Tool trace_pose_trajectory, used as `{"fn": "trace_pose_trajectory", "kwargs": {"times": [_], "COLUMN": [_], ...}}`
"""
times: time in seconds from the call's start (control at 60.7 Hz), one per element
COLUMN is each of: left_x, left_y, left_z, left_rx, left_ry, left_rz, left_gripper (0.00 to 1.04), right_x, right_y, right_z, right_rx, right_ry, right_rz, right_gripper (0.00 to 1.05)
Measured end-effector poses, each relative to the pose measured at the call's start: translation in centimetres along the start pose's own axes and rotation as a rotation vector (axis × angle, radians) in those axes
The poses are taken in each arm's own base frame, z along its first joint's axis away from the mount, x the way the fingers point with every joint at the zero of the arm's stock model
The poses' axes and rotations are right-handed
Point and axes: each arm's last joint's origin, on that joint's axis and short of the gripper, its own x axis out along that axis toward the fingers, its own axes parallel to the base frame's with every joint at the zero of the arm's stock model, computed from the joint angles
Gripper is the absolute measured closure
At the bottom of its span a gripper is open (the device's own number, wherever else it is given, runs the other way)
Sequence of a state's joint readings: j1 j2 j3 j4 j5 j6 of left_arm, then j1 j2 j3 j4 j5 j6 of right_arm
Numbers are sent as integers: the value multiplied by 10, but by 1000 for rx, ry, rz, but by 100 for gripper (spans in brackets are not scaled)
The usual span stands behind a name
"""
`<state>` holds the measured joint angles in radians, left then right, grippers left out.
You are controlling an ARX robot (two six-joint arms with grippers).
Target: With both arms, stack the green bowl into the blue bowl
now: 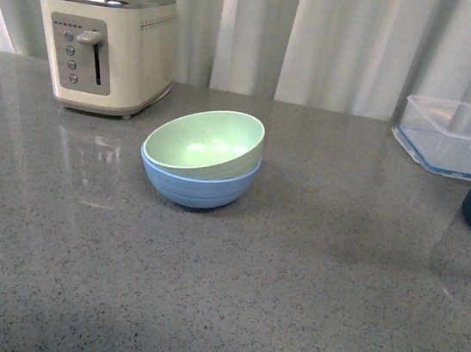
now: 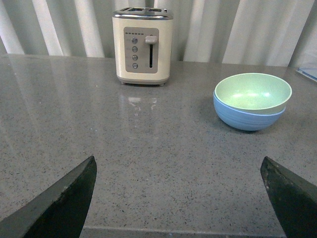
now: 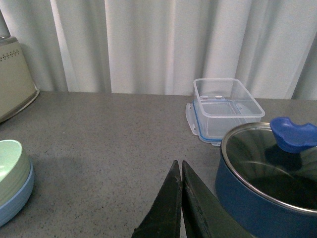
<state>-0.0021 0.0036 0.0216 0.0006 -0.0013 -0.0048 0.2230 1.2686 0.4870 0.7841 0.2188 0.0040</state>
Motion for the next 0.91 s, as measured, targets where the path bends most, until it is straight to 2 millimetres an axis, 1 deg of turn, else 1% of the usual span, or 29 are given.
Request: {"fn": "trace_pose_trajectory", "kwargs": {"times": [0.181, 0.363, 0.527, 0.643, 0.857, 0.907], "left_x": [0, 0, 0, 0, 0, 0], "left_y": [0, 0, 0, 0, 0, 0], "left_z": [0, 0, 0, 0, 0, 0], "left_rx": [0, 0, 0, 0, 0, 0], "left_ry": [0, 0, 0, 0, 0, 0], "left_rz": [1, 1, 1, 1, 1, 1], "left_gripper": [7, 7, 7, 7, 7, 7], "right_x": [-34, -65, -80, -90, -103, -105], "right_y": [-19, -33, -39, -48, -50, -50], "right_z": [-23, -36, -43, -47, -51, -55], "right_rx": [-4, -2, -2, -2, -2, -2], "right_ry": [18, 10, 14, 14, 11, 0], "right_rz": [0, 1, 0, 0, -6, -5], "right_gripper": [104, 104, 104, 104, 104, 104]}}
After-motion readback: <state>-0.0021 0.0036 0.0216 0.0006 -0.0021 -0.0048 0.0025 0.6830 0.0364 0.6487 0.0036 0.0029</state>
